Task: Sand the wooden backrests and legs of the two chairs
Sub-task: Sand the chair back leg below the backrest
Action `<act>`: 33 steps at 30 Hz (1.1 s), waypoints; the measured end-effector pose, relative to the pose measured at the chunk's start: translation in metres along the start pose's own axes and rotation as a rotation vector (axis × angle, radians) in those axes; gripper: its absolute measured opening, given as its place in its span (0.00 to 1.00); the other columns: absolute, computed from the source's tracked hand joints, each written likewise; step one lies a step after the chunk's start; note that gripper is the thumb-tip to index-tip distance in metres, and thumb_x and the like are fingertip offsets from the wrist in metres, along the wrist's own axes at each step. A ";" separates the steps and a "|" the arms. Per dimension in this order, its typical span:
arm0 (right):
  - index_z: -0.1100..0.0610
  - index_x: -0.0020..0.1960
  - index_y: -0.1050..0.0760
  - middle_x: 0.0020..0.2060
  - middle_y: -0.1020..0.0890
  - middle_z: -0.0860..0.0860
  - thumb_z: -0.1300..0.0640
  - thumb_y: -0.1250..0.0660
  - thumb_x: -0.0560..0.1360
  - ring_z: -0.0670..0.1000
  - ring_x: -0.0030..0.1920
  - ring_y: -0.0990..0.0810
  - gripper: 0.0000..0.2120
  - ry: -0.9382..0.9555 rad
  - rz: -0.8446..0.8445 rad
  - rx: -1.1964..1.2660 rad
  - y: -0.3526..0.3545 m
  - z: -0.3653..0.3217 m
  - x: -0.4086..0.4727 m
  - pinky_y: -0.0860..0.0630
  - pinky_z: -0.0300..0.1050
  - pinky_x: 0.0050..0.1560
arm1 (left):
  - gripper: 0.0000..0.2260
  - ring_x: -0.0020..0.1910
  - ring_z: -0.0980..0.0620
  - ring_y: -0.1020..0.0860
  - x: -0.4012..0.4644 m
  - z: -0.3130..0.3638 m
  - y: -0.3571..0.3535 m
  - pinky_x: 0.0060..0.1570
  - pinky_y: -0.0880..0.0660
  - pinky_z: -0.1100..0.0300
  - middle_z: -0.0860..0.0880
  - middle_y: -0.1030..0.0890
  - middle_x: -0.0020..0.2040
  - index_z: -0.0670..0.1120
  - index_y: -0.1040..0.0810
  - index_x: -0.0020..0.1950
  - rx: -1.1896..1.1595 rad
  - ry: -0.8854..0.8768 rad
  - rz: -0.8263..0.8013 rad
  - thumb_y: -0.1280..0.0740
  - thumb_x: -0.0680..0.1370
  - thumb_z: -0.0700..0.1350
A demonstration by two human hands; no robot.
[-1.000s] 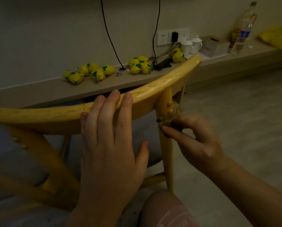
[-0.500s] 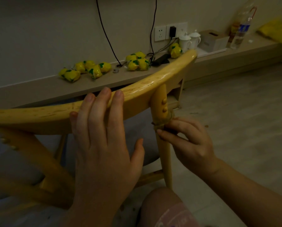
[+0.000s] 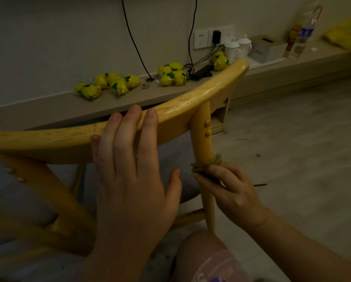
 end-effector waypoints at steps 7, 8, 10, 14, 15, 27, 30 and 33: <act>0.60 0.62 0.17 0.55 0.28 0.56 0.62 0.34 0.82 0.57 0.49 0.27 0.12 -0.094 -0.134 -0.050 -0.017 -0.020 -0.033 0.23 0.52 0.44 | 0.42 0.80 0.38 0.43 -0.002 -0.004 -0.001 0.80 0.51 0.42 0.39 0.39 0.79 0.41 0.41 0.81 0.012 -0.026 -0.002 0.27 0.73 0.55; 0.61 0.64 0.18 0.56 0.27 0.57 0.62 0.34 0.82 0.57 0.49 0.27 0.12 -0.109 -0.100 -0.049 -0.015 -0.024 -0.023 0.24 0.51 0.46 | 0.42 0.80 0.37 0.43 -0.002 -0.003 -0.001 0.80 0.51 0.42 0.39 0.39 0.79 0.41 0.41 0.81 0.012 -0.026 0.001 0.27 0.73 0.55; 0.60 0.66 0.21 0.58 0.27 0.58 0.62 0.31 0.81 0.58 0.50 0.26 0.14 -0.148 -0.025 -0.050 -0.014 -0.028 0.004 0.27 0.50 0.47 | 0.41 0.80 0.37 0.43 -0.001 -0.002 -0.002 0.80 0.51 0.41 0.39 0.38 0.79 0.41 0.41 0.81 0.012 -0.013 0.008 0.27 0.74 0.54; 0.60 0.62 0.18 0.56 0.28 0.57 0.62 0.37 0.84 0.59 0.46 0.27 0.12 -0.240 0.030 -0.124 -0.018 -0.041 0.023 0.28 0.52 0.42 | 0.42 0.80 0.37 0.43 -0.001 0.000 -0.001 0.79 0.49 0.40 0.39 0.38 0.79 0.41 0.40 0.81 -0.005 0.003 0.004 0.26 0.73 0.54; 0.60 0.60 0.17 0.55 0.28 0.56 0.61 0.41 0.85 0.59 0.45 0.26 0.14 -0.264 -0.006 -0.135 -0.021 -0.045 0.016 0.26 0.52 0.41 | 0.42 0.80 0.38 0.43 -0.001 0.000 0.000 0.80 0.50 0.41 0.39 0.38 0.79 0.41 0.40 0.81 -0.011 0.003 0.004 0.26 0.73 0.54; 0.62 0.68 0.22 0.55 0.17 0.63 0.63 0.27 0.78 0.60 0.52 0.16 0.19 -0.148 0.131 -0.016 0.007 -0.022 0.049 0.22 0.52 0.50 | 0.43 0.81 0.39 0.43 -0.001 0.000 0.002 0.80 0.51 0.42 0.41 0.40 0.80 0.42 0.41 0.82 -0.046 0.002 -0.024 0.25 0.73 0.53; 0.62 0.61 0.18 0.52 0.16 0.63 0.65 0.27 0.77 0.62 0.51 0.16 0.13 -0.058 0.011 -0.040 0.011 -0.010 0.012 0.20 0.53 0.49 | 0.43 0.80 0.38 0.43 -0.002 -0.001 0.003 0.80 0.52 0.43 0.41 0.40 0.80 0.42 0.41 0.82 -0.053 0.002 -0.021 0.25 0.73 0.54; 0.63 0.57 0.16 0.52 0.16 0.62 0.64 0.29 0.79 0.61 0.54 0.18 0.09 -0.030 -0.155 0.003 0.008 0.001 -0.018 0.20 0.52 0.54 | 0.42 0.80 0.39 0.43 -0.003 -0.002 0.000 0.80 0.52 0.43 0.40 0.39 0.80 0.42 0.40 0.81 -0.057 -0.006 -0.006 0.27 0.73 0.54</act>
Point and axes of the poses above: each hand's wrist, its own x-axis towards the middle knuckle, its own y-axis out of the back of the hand, z = x × y, the point moved 2 cm from there along x, towards the middle knuckle
